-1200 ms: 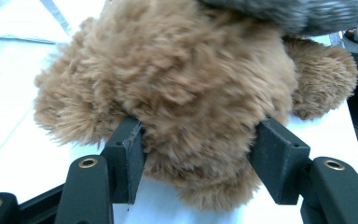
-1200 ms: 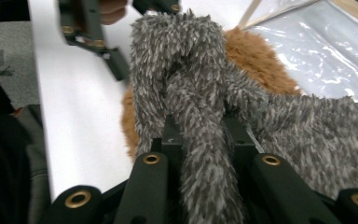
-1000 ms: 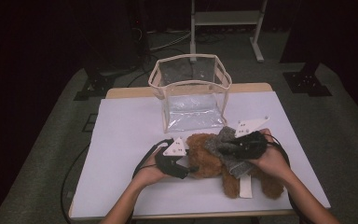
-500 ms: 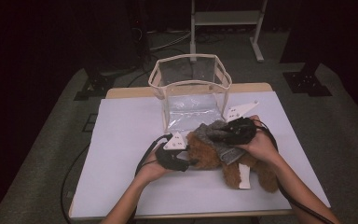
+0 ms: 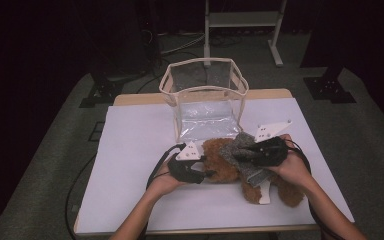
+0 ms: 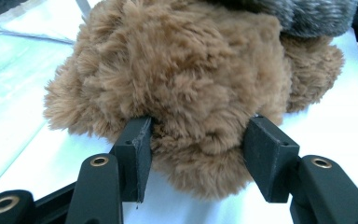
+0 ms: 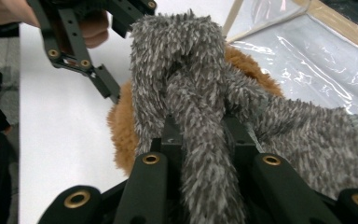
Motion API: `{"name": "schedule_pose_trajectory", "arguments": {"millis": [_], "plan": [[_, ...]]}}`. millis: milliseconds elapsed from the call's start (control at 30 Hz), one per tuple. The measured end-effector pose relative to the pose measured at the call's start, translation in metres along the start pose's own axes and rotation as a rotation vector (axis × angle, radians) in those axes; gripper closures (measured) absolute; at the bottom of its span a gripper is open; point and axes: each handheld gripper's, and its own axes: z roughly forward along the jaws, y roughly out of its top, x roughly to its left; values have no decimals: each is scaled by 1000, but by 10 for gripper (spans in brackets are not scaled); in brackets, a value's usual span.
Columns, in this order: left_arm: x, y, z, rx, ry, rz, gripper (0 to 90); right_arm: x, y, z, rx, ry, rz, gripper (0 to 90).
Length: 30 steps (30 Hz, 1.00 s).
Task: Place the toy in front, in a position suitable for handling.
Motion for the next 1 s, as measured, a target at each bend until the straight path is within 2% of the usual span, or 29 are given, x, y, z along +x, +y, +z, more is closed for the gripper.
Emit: {"name": "schedule_pose_trajectory", "arguments": {"millis": [133, 267, 367, 500, 567, 733, 800, 1000], "plan": [[2, -1, 1, -1, 0, -11, 455, 13, 5, 9, -23, 19, -43, 733], [3, -3, 0, -3, 2, -15, 454, 19, 11, 17, -14, 37, -79, 732], [4, -4, -2, -6, -3, -13, 451, 14, 8, 14, -12, 35, -75, 734], [4, -5, -3, -7, 0, -9, 452, 1, -2, 5, -17, 15, -24, 734], [3, -4, -2, -7, 1, -9, 453, -3, -4, 3, -18, 13, -14, 735], [4, -2, 0, -6, 10, 2, 465, -5, 1, 7, -20, 15, -30, 736], [5, -2, 0, -18, 2, -18, 469, -2, 5, 10, -27, 34, -45, 737], [5, -2, 1, -21, -2, -20, 469, 9, 12, 22, -46, 73, -92, 737]]}}
